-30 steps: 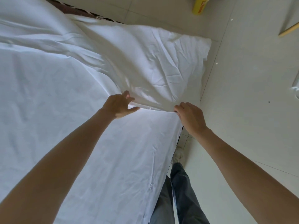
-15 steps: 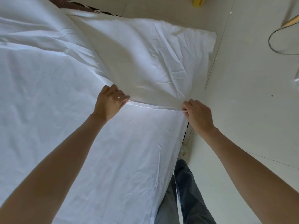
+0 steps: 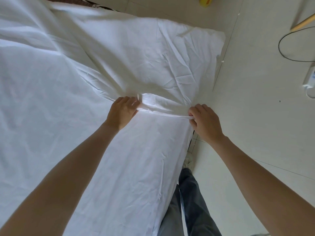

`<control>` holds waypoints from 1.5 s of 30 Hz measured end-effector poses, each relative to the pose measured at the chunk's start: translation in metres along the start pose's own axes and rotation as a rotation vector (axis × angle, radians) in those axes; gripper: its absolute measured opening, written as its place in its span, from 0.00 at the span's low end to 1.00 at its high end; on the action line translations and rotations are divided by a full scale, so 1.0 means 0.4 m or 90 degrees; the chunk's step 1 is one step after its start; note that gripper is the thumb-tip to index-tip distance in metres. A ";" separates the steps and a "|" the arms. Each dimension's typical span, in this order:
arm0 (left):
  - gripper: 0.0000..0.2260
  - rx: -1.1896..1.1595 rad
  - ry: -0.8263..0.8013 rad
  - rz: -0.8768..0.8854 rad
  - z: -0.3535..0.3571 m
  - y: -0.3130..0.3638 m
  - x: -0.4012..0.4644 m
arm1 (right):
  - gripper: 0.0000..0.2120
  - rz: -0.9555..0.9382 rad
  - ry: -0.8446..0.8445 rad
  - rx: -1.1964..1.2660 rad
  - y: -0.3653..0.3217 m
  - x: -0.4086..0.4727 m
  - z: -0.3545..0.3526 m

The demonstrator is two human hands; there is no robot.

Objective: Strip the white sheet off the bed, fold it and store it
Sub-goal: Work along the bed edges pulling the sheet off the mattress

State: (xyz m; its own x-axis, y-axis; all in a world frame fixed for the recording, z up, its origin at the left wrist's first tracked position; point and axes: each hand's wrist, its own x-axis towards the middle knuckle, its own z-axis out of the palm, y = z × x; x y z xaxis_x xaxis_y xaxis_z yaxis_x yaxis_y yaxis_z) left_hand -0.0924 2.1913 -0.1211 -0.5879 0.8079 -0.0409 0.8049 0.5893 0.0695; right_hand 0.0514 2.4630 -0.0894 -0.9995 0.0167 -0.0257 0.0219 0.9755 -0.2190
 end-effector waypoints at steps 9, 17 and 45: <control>0.04 -0.071 0.054 -0.047 -0.075 0.020 -0.109 | 0.14 -0.048 0.027 0.012 -0.047 -0.065 -0.044; 0.13 -0.109 -0.068 -0.132 -0.143 0.154 -0.455 | 0.17 -0.126 -0.043 0.165 -0.189 -0.286 -0.080; 0.06 0.024 0.036 -0.188 -0.125 0.283 -1.401 | 0.11 -0.044 -0.015 0.139 -0.941 -1.021 0.107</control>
State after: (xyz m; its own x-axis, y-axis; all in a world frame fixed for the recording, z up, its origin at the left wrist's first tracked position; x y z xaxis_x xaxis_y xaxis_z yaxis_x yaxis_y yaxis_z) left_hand 0.3243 1.8050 -0.0405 -0.7996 0.6005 0.0010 0.6003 0.7993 0.0264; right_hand 0.4524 2.0798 -0.0380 -0.9981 -0.0558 -0.0257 -0.0395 0.9038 -0.4262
